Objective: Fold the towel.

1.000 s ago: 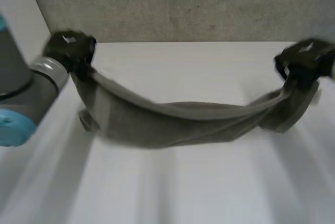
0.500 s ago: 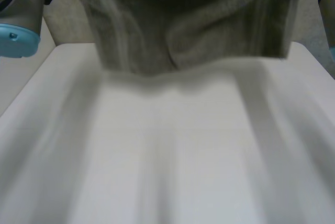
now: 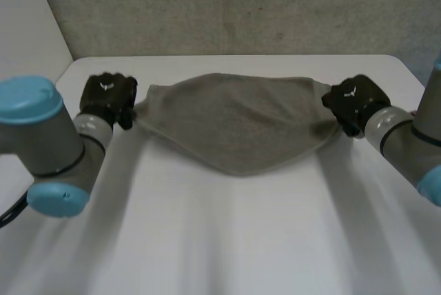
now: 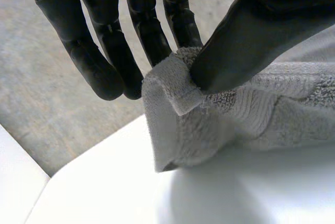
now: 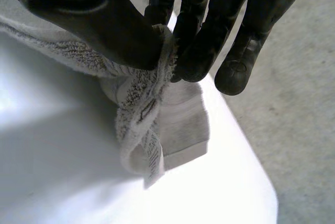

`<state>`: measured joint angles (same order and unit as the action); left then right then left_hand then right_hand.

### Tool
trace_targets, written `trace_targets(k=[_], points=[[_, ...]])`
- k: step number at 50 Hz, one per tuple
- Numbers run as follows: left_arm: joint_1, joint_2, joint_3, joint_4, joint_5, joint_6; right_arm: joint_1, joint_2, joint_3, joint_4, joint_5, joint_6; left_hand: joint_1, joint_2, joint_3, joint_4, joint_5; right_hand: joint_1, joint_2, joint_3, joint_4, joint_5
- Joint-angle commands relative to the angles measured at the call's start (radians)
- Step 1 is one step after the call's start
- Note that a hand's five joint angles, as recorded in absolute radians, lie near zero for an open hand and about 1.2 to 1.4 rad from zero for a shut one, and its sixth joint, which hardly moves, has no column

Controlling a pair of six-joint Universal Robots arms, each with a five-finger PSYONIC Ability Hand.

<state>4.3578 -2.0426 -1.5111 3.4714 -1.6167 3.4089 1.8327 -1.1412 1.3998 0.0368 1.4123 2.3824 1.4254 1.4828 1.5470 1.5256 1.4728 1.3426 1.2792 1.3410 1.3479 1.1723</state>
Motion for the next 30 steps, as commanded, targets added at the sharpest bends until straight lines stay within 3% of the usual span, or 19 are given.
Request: trace_targets(k=[1, 6, 11, 18, 25, 30], points=[[0.026, 0.180, -0.184, 0.014, 0.026, 0.075, -0.006, -0.210, 0.151, -0.005, -0.003, 0.008, -0.029, -0.087, -0.151, -0.129, -0.251, 0.054, 0.117, 0.055, 0.048, 0.049], [0.066, 0.311, -0.261, 0.014, 0.029, 0.076, -0.033, -0.344, 0.206, 0.011, 0.002, 0.047, -0.029, -0.087, -0.151, -0.129, -0.251, 0.054, 0.117, 0.055, 0.048, 0.049], [0.100, 0.441, -0.328, 0.011, 0.043, 0.078, -0.079, -0.463, 0.222, 0.132, -0.004, 0.078, -0.029, -0.087, -0.151, -0.129, -0.251, 0.054, 0.117, 0.055, 0.048, 0.049], [0.132, 0.596, -0.437, 0.003, 0.093, 0.078, -0.153, -0.572, 0.228, 0.334, -0.102, 0.074, -0.029, -0.087, -0.151, -0.129, -0.251, 0.054, 0.117, 0.055, 0.048, 0.049], [0.137, 0.584, -0.468, 0.015, 0.118, 0.079, -0.224, -0.571, 0.222, 0.359, -0.167, 0.058, -0.029, -0.087, -0.151, -0.129, -0.251, 0.054, 0.117, 0.055, 0.048, 0.049], [0.137, 0.460, -0.439, 0.015, 0.118, 0.092, -0.259, -0.474, 0.214, 0.357, -0.177, 0.009, -0.029, -0.087, -0.151, -0.129, -0.251, 0.054, 0.117, 0.055, 0.048, 0.049]])
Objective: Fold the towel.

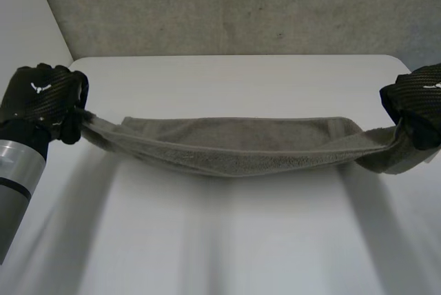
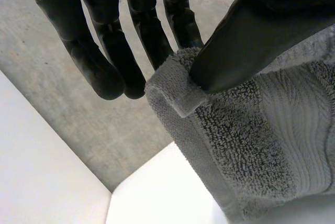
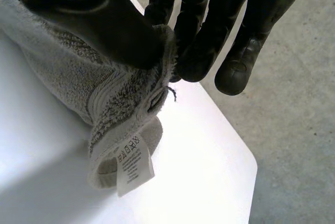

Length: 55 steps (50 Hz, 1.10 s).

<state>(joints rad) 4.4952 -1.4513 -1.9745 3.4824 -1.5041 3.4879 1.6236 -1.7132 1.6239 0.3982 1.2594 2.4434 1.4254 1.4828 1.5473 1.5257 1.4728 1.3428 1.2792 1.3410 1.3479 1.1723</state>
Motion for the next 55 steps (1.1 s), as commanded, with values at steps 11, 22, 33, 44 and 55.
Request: trace_targets(k=[11, 22, 33, 44, 55], points=[[-0.019, -0.446, 0.232, 0.004, -0.013, 0.056, 0.013, 0.432, -0.167, -0.019, -0.006, -0.104, -0.029, -0.087, -0.151, -0.129, -0.251, 0.054, 0.117, 0.055, 0.048, 0.049], [-0.056, -0.690, 0.528, 0.004, -0.107, 0.059, 0.047, 0.661, -0.357, -0.144, 0.011, -0.006, -0.029, -0.087, -0.151, -0.129, -0.251, 0.054, 0.117, 0.055, 0.048, 0.049], [-0.083, -0.859, 0.738, -0.032, -0.136, 0.059, 0.091, 0.782, -0.470, -0.254, 0.081, 0.012, -0.029, -0.087, -0.151, -0.129, -0.251, 0.054, 0.117, 0.055, 0.048, 0.049], [-0.102, -0.891, 0.809, -0.059, -0.153, 0.059, 0.099, 0.836, -0.496, -0.383, 0.089, 0.012, -0.029, -0.087, -0.151, -0.129, -0.251, 0.054, 0.117, 0.055, 0.048, 0.049], [-0.116, -0.910, 0.856, -0.141, -0.156, 0.069, 0.108, 0.856, -0.503, -0.430, 0.114, 0.000, -1.251, -1.308, -1.373, -1.351, -1.473, -1.168, -1.105, -1.166, -1.173, -1.172]])
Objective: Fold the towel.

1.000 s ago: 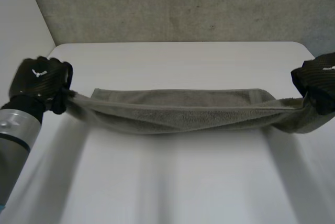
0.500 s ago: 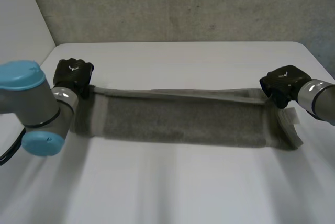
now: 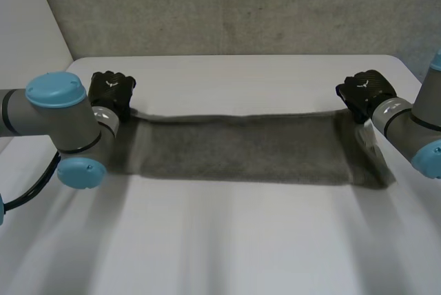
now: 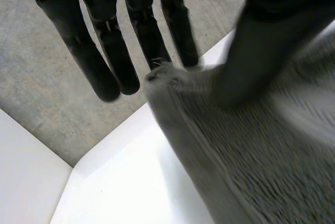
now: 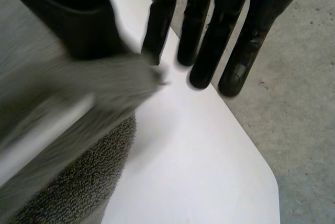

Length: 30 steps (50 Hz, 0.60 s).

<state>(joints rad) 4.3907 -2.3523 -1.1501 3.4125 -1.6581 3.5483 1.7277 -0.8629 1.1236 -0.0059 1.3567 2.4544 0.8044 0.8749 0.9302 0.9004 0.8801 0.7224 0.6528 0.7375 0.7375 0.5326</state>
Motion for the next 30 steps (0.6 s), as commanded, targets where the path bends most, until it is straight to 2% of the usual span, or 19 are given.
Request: trace_targets(k=[1, 6, 8, 14, 17, 19, 22, 26, 30], points=[[-0.011, -0.008, 0.032, -0.071, -0.002, 0.009, 0.004, 0.005, -0.002, -0.026, 0.016, -0.011, -0.630, -0.700, -0.756, -0.726, -0.880, -0.548, -0.478, -0.563, -0.563, -0.533], [-0.014, 0.005, 0.040, -0.094, -0.006, 0.004, 0.001, -0.004, 0.022, -0.121, 0.001, -0.032, -0.630, -0.700, -0.756, -0.726, -0.880, -0.548, -0.478, -0.563, -0.563, -0.533], [-0.011, 0.022, 0.035, -0.098, -0.008, 0.000, -0.003, -0.008, 0.044, -0.195, -0.010, -0.087, -0.630, -0.700, -0.756, -0.726, -0.880, -0.548, -0.478, -0.563, -0.563, -0.533], [-0.002, 0.096, -0.019, -0.101, -0.005, -0.009, -0.007, -0.040, 0.105, -0.255, -0.033, -0.202, -0.623, -0.694, -0.749, -0.719, -0.873, -0.548, -0.478, -0.563, -0.563, -0.533], [0.001, 0.116, -0.042, -0.099, 0.000, -0.009, -0.008, -0.065, 0.125, -0.261, -0.056, -0.207, -0.620, -0.691, -0.746, -0.716, -0.871, -0.548, -0.478, -0.563, -0.563, -0.533], [0.003, 0.159, -0.083, -0.096, 0.003, -0.009, -0.010, -0.120, 0.162, -0.296, -0.120, -0.203, -0.620, -0.691, -0.746, -0.716, -0.871, -0.548, -0.478, -0.563, -0.563, -0.533], [0.000, 0.191, -0.123, -0.087, 0.007, -0.009, -0.037, -0.146, 0.191, -0.376, -0.163, -0.196, -0.623, -0.694, -0.749, -0.719, -0.873, -0.548, -0.478, -0.563, -0.563, -0.533], [-0.008, 0.203, -0.151, -0.085, 0.007, -0.009, -0.062, -0.151, 0.197, -0.399, -0.168, -0.195, -0.623, -0.694, -0.749, -0.719, -0.873, -0.548, -0.478, -0.563, -0.563, -0.533], [-0.011, 0.237, -0.198, -0.082, 0.012, -0.011, -0.066, -0.162, 0.215, -0.347, -0.162, -0.164, -0.623, -0.694, -0.749, -0.719, -0.873, -0.548, -0.478, -0.563, -0.563, -0.533]])
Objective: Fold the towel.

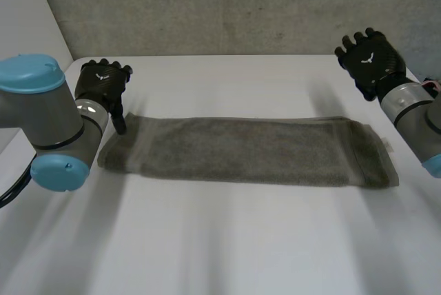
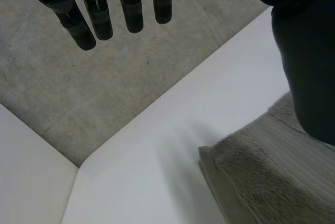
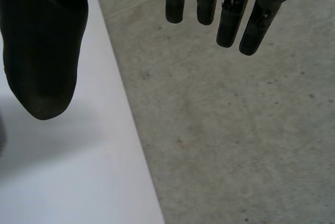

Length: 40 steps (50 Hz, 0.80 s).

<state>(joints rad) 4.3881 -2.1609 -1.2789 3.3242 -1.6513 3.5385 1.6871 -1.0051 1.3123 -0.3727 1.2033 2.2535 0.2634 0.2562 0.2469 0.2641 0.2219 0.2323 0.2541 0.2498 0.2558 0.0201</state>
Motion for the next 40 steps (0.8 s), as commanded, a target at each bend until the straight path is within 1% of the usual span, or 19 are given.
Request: trace_targets(k=[1, 3, 4, 6, 7, 8, 9, 10, 13, 14, 15, 16, 17, 19, 22, 28, 30, 33, 40], points=[[-0.009, 0.046, -0.069, 0.006, 0.005, -0.001, -0.026, -0.020, 0.027, 0.020, -0.008, 0.037, -0.082, -0.075, -0.066, -0.083, -0.215, -0.058, -0.080, -0.075, -0.081, -0.020], [-0.009, 0.068, -0.102, 0.009, 0.005, -0.003, -0.026, -0.056, 0.053, 0.114, 0.037, 0.101, -0.082, -0.075, -0.066, -0.083, -0.215, -0.058, -0.080, -0.075, -0.081, -0.020], [-0.009, 0.069, -0.102, 0.009, 0.005, -0.003, -0.026, -0.056, 0.053, 0.115, 0.038, 0.101, -0.082, -0.075, -0.066, -0.083, -0.215, -0.058, -0.080, -0.075, -0.081, -0.020], [-0.009, 0.082, -0.132, 0.023, 0.005, -0.012, -0.024, -0.092, 0.082, 0.252, 0.097, 0.190, -0.085, -0.078, -0.069, -0.086, -0.218, -0.058, -0.080, -0.075, -0.081, -0.020], [-0.009, 0.082, -0.132, 0.023, 0.005, -0.012, -0.024, -0.092, 0.082, 0.253, 0.098, 0.190, -0.085, -0.078, -0.069, -0.086, -0.218, -0.058, -0.080, -0.075, -0.081, -0.020], [-0.007, 0.092, -0.152, 0.032, 0.007, -0.022, -0.024, -0.101, 0.100, 0.323, 0.113, 0.233, -0.088, -0.081, -0.072, -0.089, -0.221, -0.057, -0.079, -0.075, -0.081, -0.020], [-0.007, 0.092, -0.152, 0.032, 0.007, -0.023, -0.024, -0.101, 0.100, 0.324, 0.113, 0.233, -0.088, -0.081, -0.072, -0.089, -0.221, -0.056, -0.078, -0.074, -0.080, -0.019], [-0.006, 0.102, -0.174, 0.041, 0.011, -0.039, -0.021, -0.108, 0.128, 0.381, 0.111, 0.274, -0.088, -0.081, -0.072, -0.089, -0.221, 0.016, -0.005, -0.001, -0.007, 0.054], [0.001, 0.124, -0.223, 0.061, 0.051, -0.084, -0.027, -0.150, 0.201, 0.451, 0.102, 0.352, -0.085, -0.078, -0.069, -0.086, -0.218, 0.029, 0.007, 0.011, 0.005, 0.066], [0.004, 0.136, -0.252, 0.073, 0.083, -0.107, -0.032, -0.170, 0.246, 0.452, 0.093, 0.385, -0.082, -0.075, -0.066, -0.083, -0.215, 0.029, 0.007, 0.011, 0.005, 0.066], [0.004, 0.136, -0.252, 0.074, 0.084, -0.107, -0.032, -0.170, 0.246, 0.452, 0.093, 0.385, -0.082, -0.075, -0.066, -0.083, -0.215, 0.029, 0.007, 0.011, 0.005, 0.066], [0.007, 0.153, -0.282, 0.084, 0.117, -0.130, -0.032, -0.190, 0.289, 0.452, 0.082, 0.403, -0.082, -0.075, -0.066, -0.083, -0.215, 0.032, 0.010, 0.014, 0.008, 0.069], [0.007, 0.153, -0.283, 0.084, 0.117, -0.130, -0.032, -0.190, 0.289, 0.452, 0.082, 0.403, -0.082, -0.075, -0.066, -0.083, -0.215, 0.032, 0.010, 0.014, 0.008, 0.069], [0.013, 0.191, -0.347, 0.106, 0.163, -0.165, -0.035, -0.210, 0.358, 0.446, 0.067, 0.413, -0.079, -0.072, -0.063, -0.080, -0.212, 0.049, 0.027, 0.032, 0.026, 0.087], [0.025, 0.225, -0.408, 0.141, 0.182, -0.174, -0.052, -0.216, 0.410, 0.413, 0.061, 0.413, -0.079, -0.072, -0.063, -0.080, -0.212, 0.055, 0.033, 0.038, 0.032, 0.093], [0.028, 0.260, -0.481, 0.210, 0.182, -0.174, -0.101, -0.208, 0.466, 0.324, 0.058, 0.414, -0.082, -0.075, -0.066, -0.083, -0.215, 0.120, 0.098, 0.102, 0.096, 0.157], [0.027, 0.268, -0.502, 0.250, 0.183, -0.174, -0.110, -0.198, 0.473, 0.272, 0.061, 0.414, -0.082, -0.075, -0.066, -0.083, -0.215, 0.205, 0.183, 0.187, 0.181, 0.242], [0.024, 0.270, -0.505, 0.258, 0.182, -0.174, -0.116, -0.190, 0.469, 0.247, 0.064, 0.413, -0.085, -0.078, -0.069, -0.086, -0.218, 0.275, 0.253, 0.258, 0.252, 0.313], [0.024, 0.270, -0.507, 0.259, 0.180, -0.174, -0.133, -0.139, 0.438, 0.238, 0.070, 0.402, -0.085, -0.078, -0.069, -0.086, -0.218, 0.287, 0.265, 0.270, 0.264, 0.325]])
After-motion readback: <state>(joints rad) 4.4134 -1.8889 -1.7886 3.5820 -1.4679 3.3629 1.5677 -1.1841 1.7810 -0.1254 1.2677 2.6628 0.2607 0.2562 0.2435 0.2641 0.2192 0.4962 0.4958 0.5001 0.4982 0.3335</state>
